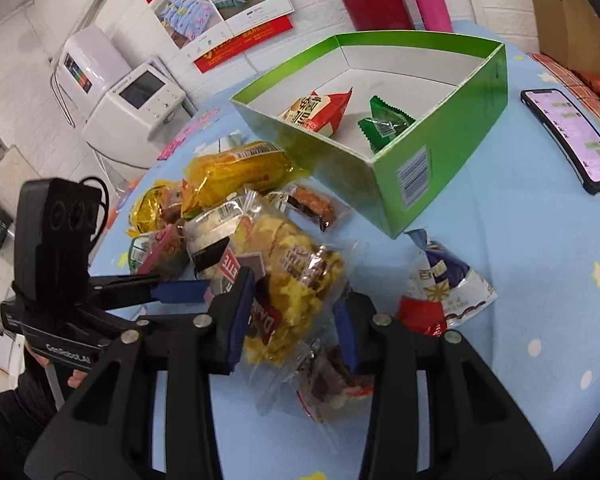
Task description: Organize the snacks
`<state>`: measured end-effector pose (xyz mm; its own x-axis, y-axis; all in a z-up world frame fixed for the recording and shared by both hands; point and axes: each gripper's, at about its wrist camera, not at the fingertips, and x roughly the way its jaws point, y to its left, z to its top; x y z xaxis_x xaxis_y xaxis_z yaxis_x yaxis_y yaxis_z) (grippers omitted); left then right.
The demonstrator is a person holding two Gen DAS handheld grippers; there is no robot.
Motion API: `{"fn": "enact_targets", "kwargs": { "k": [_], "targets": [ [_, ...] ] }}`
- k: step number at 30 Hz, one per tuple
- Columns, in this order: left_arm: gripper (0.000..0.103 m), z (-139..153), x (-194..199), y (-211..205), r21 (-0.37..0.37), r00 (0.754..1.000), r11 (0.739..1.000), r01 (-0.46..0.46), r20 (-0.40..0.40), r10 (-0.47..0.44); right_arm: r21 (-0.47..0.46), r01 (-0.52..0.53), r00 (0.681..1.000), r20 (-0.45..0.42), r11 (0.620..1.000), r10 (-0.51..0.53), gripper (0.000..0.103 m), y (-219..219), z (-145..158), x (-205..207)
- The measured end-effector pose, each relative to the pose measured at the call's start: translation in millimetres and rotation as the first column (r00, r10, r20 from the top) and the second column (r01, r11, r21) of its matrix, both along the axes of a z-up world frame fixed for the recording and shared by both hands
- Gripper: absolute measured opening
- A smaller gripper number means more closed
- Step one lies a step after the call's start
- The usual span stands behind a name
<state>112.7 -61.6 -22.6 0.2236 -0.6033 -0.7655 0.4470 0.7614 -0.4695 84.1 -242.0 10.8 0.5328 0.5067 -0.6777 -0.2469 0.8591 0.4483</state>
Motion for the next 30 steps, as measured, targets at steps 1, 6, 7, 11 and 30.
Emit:
{"fn": "enact_targets", "kwargs": {
  "k": [1,6,7,11,30],
  "targets": [
    [0.071,0,-2,-2,0.010,1.000,1.000,0.002,0.017,-0.002,-0.009,0.006,1.000,-0.001,1.000,-0.006,0.041,0,-1,0],
    [0.078,2,-7,-11,0.007,0.998,1.000,-0.008,0.067,0.007,0.006,0.025,1.000,-0.011,1.000,-0.025,0.039,-6,-7,0],
    [0.085,2,-4,-15,-0.006,0.998,1.000,-0.004,0.066,0.004,0.000,0.030,1.000,-0.008,1.000,-0.030,0.039,-6,-6,-1],
    [0.088,2,0,-32,0.037,0.991,0.999,0.024,0.128,-0.029,0.000,0.055,0.998,-0.018,0.998,-0.055,0.038,-13,-9,-2],
    [0.052,120,16,-31,-0.111,0.943,0.994,0.008,0.332,0.029,0.100,0.080,0.967,0.234,0.992,-0.101,0.032,-32,103,-3]
  ]
}}
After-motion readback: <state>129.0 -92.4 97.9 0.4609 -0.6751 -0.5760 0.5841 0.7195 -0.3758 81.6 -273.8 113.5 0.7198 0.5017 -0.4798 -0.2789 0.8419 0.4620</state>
